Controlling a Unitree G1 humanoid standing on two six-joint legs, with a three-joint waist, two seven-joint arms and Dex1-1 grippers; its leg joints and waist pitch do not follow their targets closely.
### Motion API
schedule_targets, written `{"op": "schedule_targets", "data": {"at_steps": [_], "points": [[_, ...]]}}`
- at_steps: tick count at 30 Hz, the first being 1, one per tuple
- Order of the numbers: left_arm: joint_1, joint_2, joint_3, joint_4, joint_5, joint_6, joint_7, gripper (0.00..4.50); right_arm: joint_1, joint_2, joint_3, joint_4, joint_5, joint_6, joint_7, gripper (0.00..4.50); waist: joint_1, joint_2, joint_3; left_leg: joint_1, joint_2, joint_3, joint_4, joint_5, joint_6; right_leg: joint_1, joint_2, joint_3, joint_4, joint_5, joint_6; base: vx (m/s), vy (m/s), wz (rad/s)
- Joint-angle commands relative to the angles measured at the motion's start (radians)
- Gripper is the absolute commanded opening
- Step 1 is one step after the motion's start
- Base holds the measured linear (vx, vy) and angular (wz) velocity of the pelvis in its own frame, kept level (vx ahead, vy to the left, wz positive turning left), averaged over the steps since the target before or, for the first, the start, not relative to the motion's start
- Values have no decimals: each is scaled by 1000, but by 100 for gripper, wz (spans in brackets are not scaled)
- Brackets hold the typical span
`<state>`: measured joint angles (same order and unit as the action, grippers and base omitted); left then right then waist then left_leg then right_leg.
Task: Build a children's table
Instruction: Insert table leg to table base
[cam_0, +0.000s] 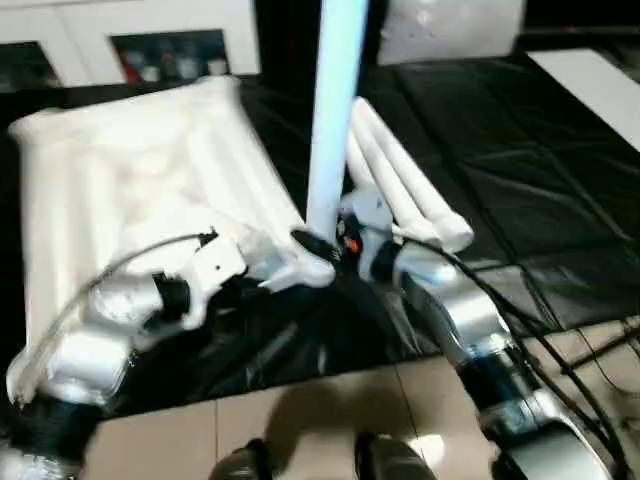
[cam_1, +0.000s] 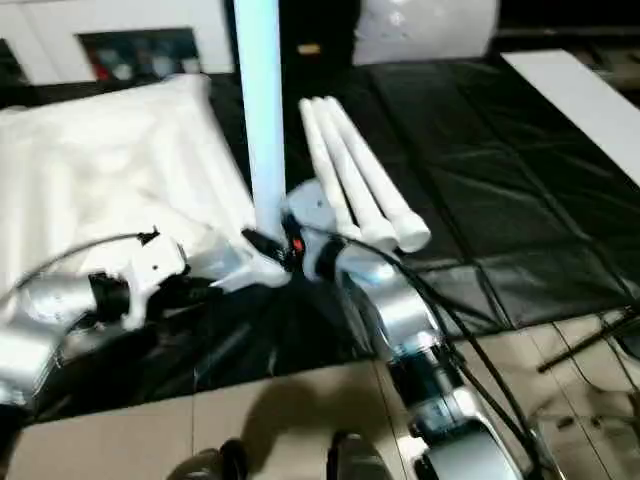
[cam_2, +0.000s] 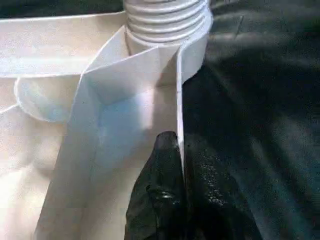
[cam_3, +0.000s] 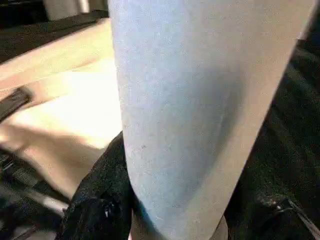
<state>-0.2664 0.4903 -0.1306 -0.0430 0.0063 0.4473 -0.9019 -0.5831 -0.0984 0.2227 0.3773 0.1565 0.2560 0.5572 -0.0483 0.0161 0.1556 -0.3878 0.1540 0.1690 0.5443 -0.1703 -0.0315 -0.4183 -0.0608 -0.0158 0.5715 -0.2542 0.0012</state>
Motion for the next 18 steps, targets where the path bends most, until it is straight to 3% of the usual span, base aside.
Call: {"op": "schedule_targets", "data": {"at_steps": [1,2,3,5,6,7,8,9,10,11,12,13,14,15,16,17,18], "points": [[-5,-22,-13,-113,-12,15,22,0,60,-16,8,190,-63,92,-63,191,-1,14,-19,47,65,-55,-95,-722,-86,-8,-73,23,-100,-595,-95,-66,20,-8],[-8,-27,-19,-116,-5,23,34,0,56,-12,10,199,-62,91,-62,191,-5,-6,-24,49,64,-54,-94,-729,-84,-4,-70,17,-103,-607,-87,-54,20,-12],[-15,-34,-25,-116,3,28,48,0,52,-9,12,207,-59,93,-59,191,0,11,-18,57,64,-54,-100,-770,-88,-7,-65,7,-106,-636,-72,-54,20,-12],[-25,-42,-31,-119,9,45,69,0,47,-6,19,218,-61,88,-55,191,0,15,-20,67,64,-49,-104,-795,-91,-8,-58,-4,-108,-604,-70,-56,6,-6],[-27,-44,-32,-123,13,53,78,0,45,-5,21,225,-64,83,-52,191,6,20,-20,54,73,-38,-141,-825,-92,16,-41,-26,-83,-491,-82,-53,3,-4],[-26,-43,-33,-134,22,70,90,0,42,-1,21,235,-67,79,-50,191,10,22,-20,38,81,-26,-168,-845,-95,34,-29,-37,-50,-423,-93,0,0,0],[-25,-42,-34,-136,24,72,92,0,42,0,20,237,-67,79,-49,191,19,24,-26,19,92,-18,-193,-855,-97,61,-27,-39,5,-337,-108,-68,-24,8],[-28,-39,-35,-143,32,90,103,0,38,1,25,249,-74,71,-39,191,46,0,-31,19,80,39,-216,-786,-100,46,-20,-19,27,-344,-105,-68,-24,8],[-28,-39,-35,-144,33,93,105,0,37,0,27,250,-76,68,-36,191,48,-22,-29,67,48,45,-139,-698,-103,-12,-41,-2,-68,-559,-82,2,-81,15],[-30,-37,-37,-144,35,97,109,0,35,1,27,257,-76,63,-38,191,48,-33,-31,164,15,27,19,-563,-74,-100,-105,12,-189,-779,-59,78,-53,-16],[-32,-37,-39,-142,38,98,112,0,33,2,24,265,-74,58,-40,191,50,-29,-15,16,-4,-75,61,-65,10,64,-195,42,-158,-851,-67,78,-53,-16],[-33,-37,-40,-141,40,100,115,0,29,3,22,273,-74,51,-44,191,48,-26,-2,19,21,-77,28,-139,-22,53,-181,-7,-154,-857,-60,61,53,-56],[-34,-37,-40,-141,41,100,116,0,29,3,22,274,-74,49,-45,226,36,21,-19,46,63,-96,-56,-490,-72,61,-96,-54,-102,-599,-69,21,106,-42],[-42,-39,-41,-128,42,97,125,0,17,10,3,295,-63,34,-56,226,17,27,-11,36,81,-107,-98,-689,-88,59,-57,-76,-66,-428,-81,21,106,-42],[-45,-39,-41,-122,42,95,129,0,13,12,-2,301,-59,31,-57,249,42,57,-16,16,119,-102,-170,-984,-108,85,-30,-88,61,-107,-122,-63,67,2],[-49,-37,-42,-117,40,93,133,0,11,14,-6,306,-57,31,-52,266,100,57,-15,-23,124,-49,-220,-1065,-64,99,-15,-84,149,-6,-114,-39,-33,33],[-56,-34,-42,-105,38,88,138,0,8,14,-6,312,-61,23,-50,267,85,22,-36,41,90,-6,-175,-885,-72,61,-37,-25,105,-207,-123,-39,-33,33]]}}
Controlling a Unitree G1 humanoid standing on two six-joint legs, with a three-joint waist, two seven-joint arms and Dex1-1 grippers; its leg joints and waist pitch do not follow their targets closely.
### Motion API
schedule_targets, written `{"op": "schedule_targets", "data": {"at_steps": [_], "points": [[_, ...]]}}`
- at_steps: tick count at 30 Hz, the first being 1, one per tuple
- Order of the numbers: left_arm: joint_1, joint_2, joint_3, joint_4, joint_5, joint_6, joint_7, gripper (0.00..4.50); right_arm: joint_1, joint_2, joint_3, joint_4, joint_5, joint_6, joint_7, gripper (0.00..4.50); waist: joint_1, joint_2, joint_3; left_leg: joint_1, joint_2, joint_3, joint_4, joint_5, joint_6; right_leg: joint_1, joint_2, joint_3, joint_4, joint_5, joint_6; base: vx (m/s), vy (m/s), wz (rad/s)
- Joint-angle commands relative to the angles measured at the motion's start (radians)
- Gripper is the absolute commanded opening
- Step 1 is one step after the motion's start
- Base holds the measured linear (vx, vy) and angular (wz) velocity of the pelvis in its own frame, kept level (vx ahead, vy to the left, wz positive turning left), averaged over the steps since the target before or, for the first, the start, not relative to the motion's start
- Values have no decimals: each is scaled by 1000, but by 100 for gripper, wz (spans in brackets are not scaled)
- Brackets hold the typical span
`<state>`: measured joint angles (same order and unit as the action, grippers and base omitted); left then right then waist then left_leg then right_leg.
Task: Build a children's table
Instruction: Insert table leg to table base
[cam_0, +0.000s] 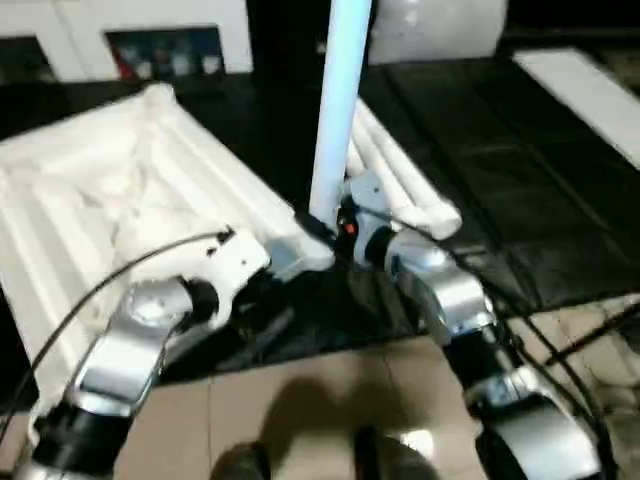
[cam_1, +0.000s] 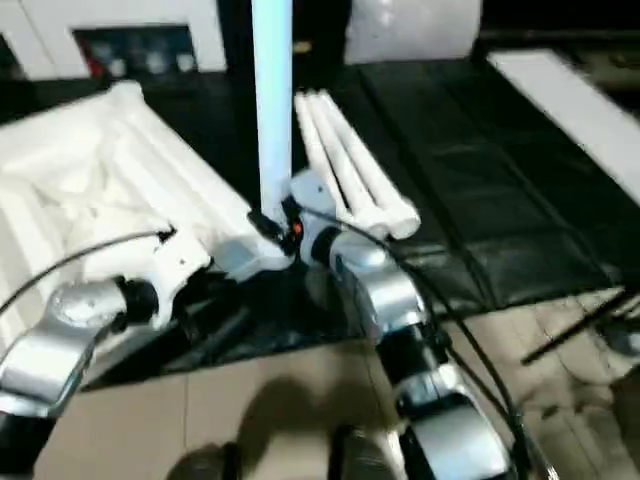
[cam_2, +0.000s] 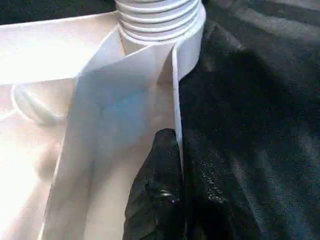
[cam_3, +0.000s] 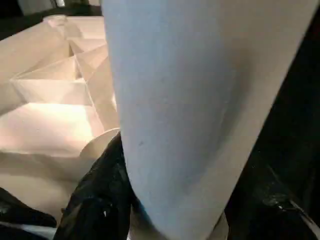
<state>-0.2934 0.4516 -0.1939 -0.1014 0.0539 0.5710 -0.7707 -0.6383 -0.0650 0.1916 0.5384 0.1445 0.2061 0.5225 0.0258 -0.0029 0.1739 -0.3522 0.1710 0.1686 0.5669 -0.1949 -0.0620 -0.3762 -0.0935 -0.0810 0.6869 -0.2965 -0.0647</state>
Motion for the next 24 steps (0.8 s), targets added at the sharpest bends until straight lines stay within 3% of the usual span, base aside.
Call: {"op": "schedule_targets", "data": {"at_steps": [1,2,3,4,5,6,7,8,9,11,12,13,16,18,19,20,21,24], "points": [[-29,5,22,-47,-10,-36,7,0,63,-19,25,150,-50,73,-15,271,-1,-5,-79,59,42,-12,-123,-680,-47,-20,-42,75,-101,-340,-46,85,-112,19],[-36,10,21,-34,-7,-46,7,0,61,-18,21,154,-49,67,-15,282,12,-14,-84,31,26,-27,-40,-337,18,-13,-111,115,-199,-544,-84,60,-108,2],[-41,14,22,-24,-5,-53,6,0,60,-18,19,157,-48,62,-15,282,28,-8,-79,28,42,-32,-35,-224,46,-16,-131,136,-216,-572,-89,60,-108,2],[-48,22,22,-9,-2,-65,3,0,60,-20,17,157,-47,50,-14,310,24,3,-89,-16,56,-27,-68,-59,52,18,-82,103,-171,-376,-117,59,-63,-2],[-52,26,22,-2,0,-72,0,0,61,-20,15,156,-45,46,-12,315,21,10,-92,-11,60,-23,-74,-70,45,10,-66,94,-163,-307,-129,85,-47,-9],[-63,38,23,20,0,-90,-8,0,66,-23,6,145,-35,37,0,317,16,21,-93,-7,62,-13,-79,-150,25,1,-50,92,-157,-229,-154,85,-47,-9],[-65,41,24,24,0,-94,-10,0,67,-24,5,142,-33,37,4,323,16,25,-91,-7,61,-11,-80,-200,13,-2,-48,93,-159,-228,-158,0,0,0],[-68,43,24,30,0,-98,-12,0,70,-27,5,137,-31,33,9,337,21,31,-103,-5,67,-7,-78,-233,-15,0,-49,96,-155,-180,-162,0,0,0],[-81,51,24,54,-2,-114,-16,0,85,-39,3,107,-26,18,37,352,18,29,-110,-15,63,-9,-77,-196,-23,13,-34,92,-142,-71,-163,0,0,0],[-86,54,22,64,-3,-123,-18,0,90,-43,1,100,-25,12,48,363,18,26,-114,-21,57,-7,-71,-134,-7,21,-30,90,-129,64,-171,54,15,-3],[-92,57,22,77,-3,-131,-19,0,98,-51,0,80,-20,5,62,380,17,33,-126,-19,55,-5,-62,-80,9,28,-31,89,-119,169,-186,53,22,-2],[-98,60,21,94,-4,-145,-25,0,116,-65,3,40,-8,4,93,394,15,30,-131,-23,53,-6,-56,-14,32,35,-26,85,-110,289,-193,55,20,0],[-109,69,17,130,-10,-178,-36,0,155,-98,16,-43,6,-7,154,408,12,29,-138,-27,49,-5,-42,71,86,42,-21,79,-94,466,-210,0,0,0],[-113,77,14,148,-15,-199,-48,0,179,-117,17,-98,12,-6,170,425,12,29,-139,-29,50,-5,-40,65,95,43,-24,78,-94,470,-217,0,0,0],[-115,79,12,158,-16,-209,-51,0,185,-124,17,-114,12,-11,176,437,8,33,-145,-32,51,-7,-36,63,100,48,-26,77,-90,475,-221,0,0,0],[-117,81,11,166,-18,-217,-56,0,191,-129,13,-130,17,-10,179,449,3,28,-144,-34,50,-9,-38,57,104,49,-26,75,-90,458,-224,0,0,0],[-118,92,6,184,-24,-245,-80,0,202,-139,0,-177,26,-11,184,449,3,33,-142,-30,52,-7,-38,27,105,44,-30,75,-97,405,-231,0,0,0],[-119,103,3,200,-26,-261,-99,0,212,-145,-11,-218,38,-2,188,450,4,32,-137,-26,58,-4,-42,-35,92,41,-33,80,-107,282,-234,0,0,0]]}}
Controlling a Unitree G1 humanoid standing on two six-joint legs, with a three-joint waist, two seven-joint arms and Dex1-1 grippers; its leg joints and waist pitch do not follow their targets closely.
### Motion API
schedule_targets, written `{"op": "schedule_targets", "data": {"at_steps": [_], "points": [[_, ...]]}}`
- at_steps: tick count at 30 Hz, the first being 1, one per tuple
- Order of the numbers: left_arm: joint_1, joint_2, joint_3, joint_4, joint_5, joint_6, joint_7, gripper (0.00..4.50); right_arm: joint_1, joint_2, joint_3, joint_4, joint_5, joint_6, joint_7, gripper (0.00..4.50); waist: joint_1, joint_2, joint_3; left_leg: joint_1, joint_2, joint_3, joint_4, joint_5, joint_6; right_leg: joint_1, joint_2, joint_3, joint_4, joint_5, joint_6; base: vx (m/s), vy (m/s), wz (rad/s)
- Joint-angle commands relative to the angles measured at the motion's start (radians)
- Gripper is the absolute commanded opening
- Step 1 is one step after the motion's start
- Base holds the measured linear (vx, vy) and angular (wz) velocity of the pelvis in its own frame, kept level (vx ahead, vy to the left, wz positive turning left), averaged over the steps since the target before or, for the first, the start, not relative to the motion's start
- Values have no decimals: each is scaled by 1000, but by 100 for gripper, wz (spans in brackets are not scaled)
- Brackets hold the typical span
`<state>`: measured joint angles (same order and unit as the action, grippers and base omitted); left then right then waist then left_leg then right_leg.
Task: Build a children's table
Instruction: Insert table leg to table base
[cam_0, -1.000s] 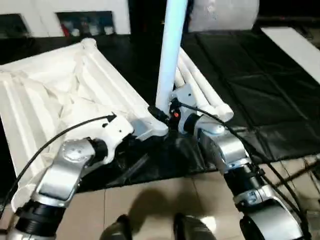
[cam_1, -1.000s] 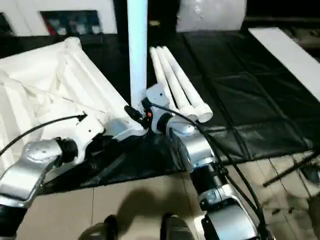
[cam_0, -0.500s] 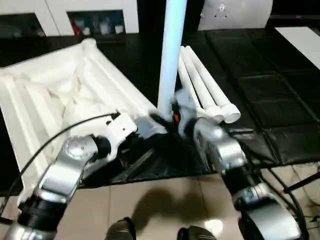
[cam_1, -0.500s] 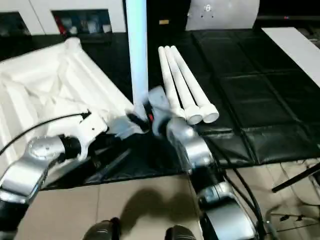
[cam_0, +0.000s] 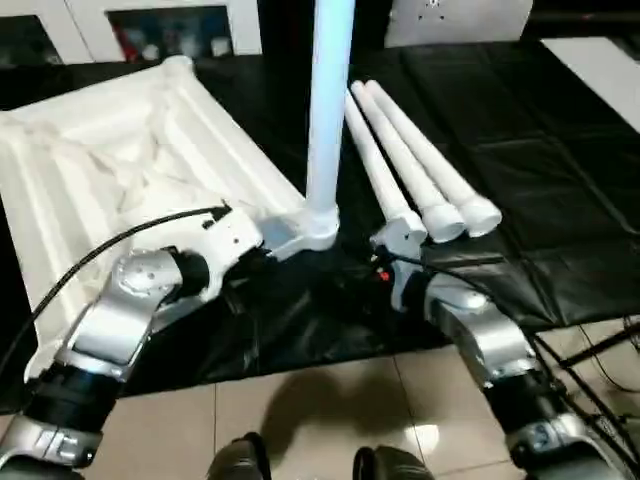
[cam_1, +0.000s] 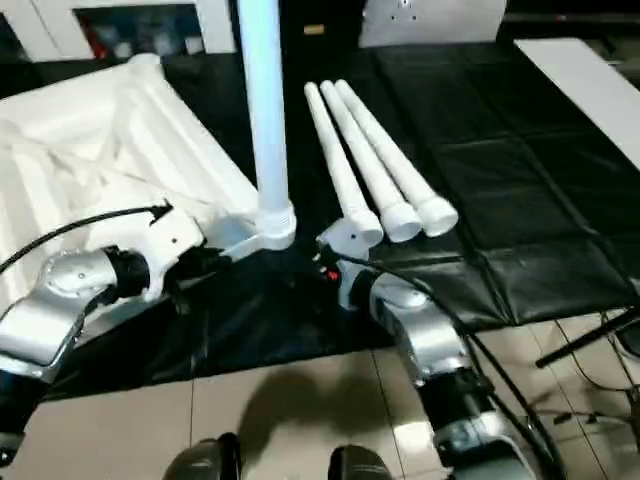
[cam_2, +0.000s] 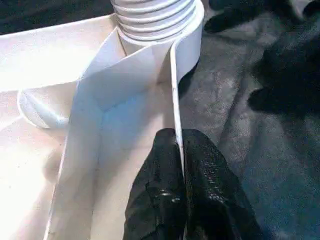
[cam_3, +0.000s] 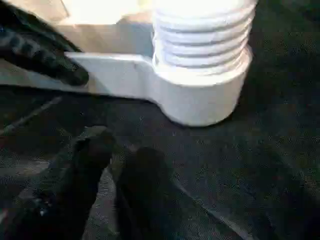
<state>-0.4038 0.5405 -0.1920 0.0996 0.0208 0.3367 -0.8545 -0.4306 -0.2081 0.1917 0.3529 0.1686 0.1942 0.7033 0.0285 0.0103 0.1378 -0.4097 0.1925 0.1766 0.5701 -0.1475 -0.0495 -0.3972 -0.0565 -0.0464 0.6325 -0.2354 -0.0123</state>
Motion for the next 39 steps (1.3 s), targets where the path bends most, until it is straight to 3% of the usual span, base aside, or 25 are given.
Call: {"op": "schedule_targets", "data": {"at_steps": [1,7,14,18,25,29,33,39], "points": [[-9,20,-1,6,7,-38,-26,0,8,-5,-14,-50,18,10,9,450,3,21,-101,35,38,-12,-46,-97,70,59,-71,46,-54,183,-287,0,0,0],[-19,47,-16,52,-3,-92,-78,0,27,-29,-15,-131,24,31,25,450,7,22,-103,38,38,-10,-44,-95,55,56,-69,48,-53,159,-290,0,0,0],[-13,70,-32,71,-11,-154,-136,0,49,-45,-22,-216,31,64,15,450,10,19,-106,36,35,-9,-39,-87,61,56,-70,50,-49,169,-285,0,0,0],[-2,89,-50,76,-36,-224,-225,0,65,-105,-15,-267,35,76,70,450,14,15,-105,38,37,-8,-39,-114,48,54,-70,52,-53,107,-275,0,0,0],[-8,99,-71,87,-47,-256,-275,0,54,-146,-16,-262,38,78,124,450,25,13,-103,39,37,-6,-37,-160,31,49,-72,54,-56,24,-269,0,0,0],[-19,103,-86,102,-43,-288,-311,0,30,-187,11,-242,50,82,205,450,27,10,-102,39,36,-7,-38,-169,25,50,-72,53,-58,-3,-262,0,0,0],[-34,104,-98,120,-39,-311,-340,0,-7,-199,31,-177,42,53,276,450,27,8,-106,39,35,-6,-35,-153,34,50,-73,53,-55,18,-269,0,0,0],[-44,102,-109,127,-38,-322,-354,0,-52,-184,52,-111,43,29,336,388,27,11,-109,38,35,-8,-31,-129,51,52,-71,50,-48,70,-290,0,0,0]]}}
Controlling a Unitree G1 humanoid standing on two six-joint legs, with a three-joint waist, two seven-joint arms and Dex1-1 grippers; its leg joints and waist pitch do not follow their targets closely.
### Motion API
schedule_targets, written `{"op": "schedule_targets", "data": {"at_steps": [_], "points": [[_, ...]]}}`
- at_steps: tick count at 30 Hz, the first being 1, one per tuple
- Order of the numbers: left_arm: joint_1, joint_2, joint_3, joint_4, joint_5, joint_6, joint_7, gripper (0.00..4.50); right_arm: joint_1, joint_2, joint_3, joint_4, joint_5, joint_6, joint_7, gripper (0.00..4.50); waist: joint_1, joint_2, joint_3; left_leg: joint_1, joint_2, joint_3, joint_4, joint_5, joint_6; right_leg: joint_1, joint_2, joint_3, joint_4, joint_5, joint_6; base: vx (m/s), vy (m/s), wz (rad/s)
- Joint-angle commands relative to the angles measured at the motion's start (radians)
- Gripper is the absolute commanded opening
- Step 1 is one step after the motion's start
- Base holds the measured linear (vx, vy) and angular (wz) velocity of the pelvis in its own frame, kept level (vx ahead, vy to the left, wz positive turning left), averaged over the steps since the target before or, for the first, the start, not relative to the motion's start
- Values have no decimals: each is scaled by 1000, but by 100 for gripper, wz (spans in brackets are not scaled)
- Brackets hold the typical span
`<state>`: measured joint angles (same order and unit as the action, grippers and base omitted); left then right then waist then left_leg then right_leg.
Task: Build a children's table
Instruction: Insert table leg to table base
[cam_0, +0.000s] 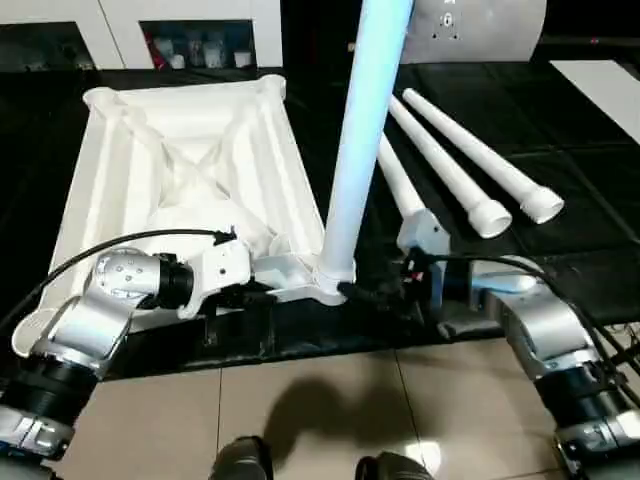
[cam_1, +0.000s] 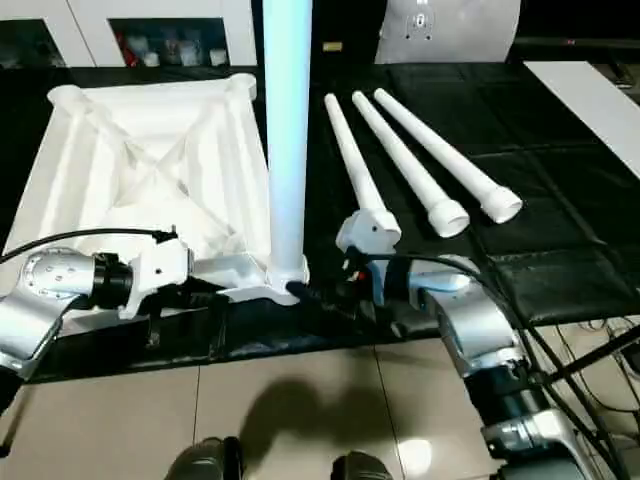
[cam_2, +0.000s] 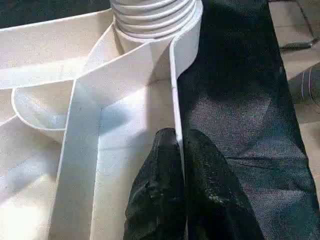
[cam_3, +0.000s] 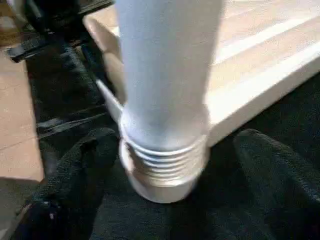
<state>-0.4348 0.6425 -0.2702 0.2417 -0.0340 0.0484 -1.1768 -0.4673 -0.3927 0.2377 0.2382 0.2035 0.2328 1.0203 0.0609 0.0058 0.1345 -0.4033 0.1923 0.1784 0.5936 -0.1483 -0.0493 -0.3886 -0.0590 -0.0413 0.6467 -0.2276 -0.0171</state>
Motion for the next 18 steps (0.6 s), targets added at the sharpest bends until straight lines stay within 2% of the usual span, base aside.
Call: {"op": "schedule_targets", "data": {"at_steps": [1,11,12,15,18], "points": [[-14,-1,-32,-13,17,-35,-33,0,-20,4,8,10,6,-11,18,388,-4,16,-106,33,36,-9,-55,-131,52,43,-69,45,-64,61,-286,0,0,0],[-13,1,-36,-6,18,-47,-41,0,-66,42,27,102,-22,-59,31,291,-4,14,-106,32,37,-9,-55,-131,48,44,-70,44,-61,57,-291,0,0,0],[-14,1,-37,-4,19,-48,-41,0,-70,45,28,110,-23,-61,32,280,-5,10,-107,31,36,-9,-54,-127,50,46,-69,44,-61,59,-290,0,0,0],[-15,1,-38,-1,19,-49,-39,0,-79,53,31,135,-28,-72,41,275,-5,13,-106,32,37,-9,-54,-130,52,44,-71,44,-61,50,-292,0,0,0],[-16,0,-39,0,19,-49,-38,0,-84,56,33,151,-32,-81,46,273,-6,12,-104,32,37,-9,-56,-144,46,43,-70,44,-64,25,-288,0,0,0]]}}
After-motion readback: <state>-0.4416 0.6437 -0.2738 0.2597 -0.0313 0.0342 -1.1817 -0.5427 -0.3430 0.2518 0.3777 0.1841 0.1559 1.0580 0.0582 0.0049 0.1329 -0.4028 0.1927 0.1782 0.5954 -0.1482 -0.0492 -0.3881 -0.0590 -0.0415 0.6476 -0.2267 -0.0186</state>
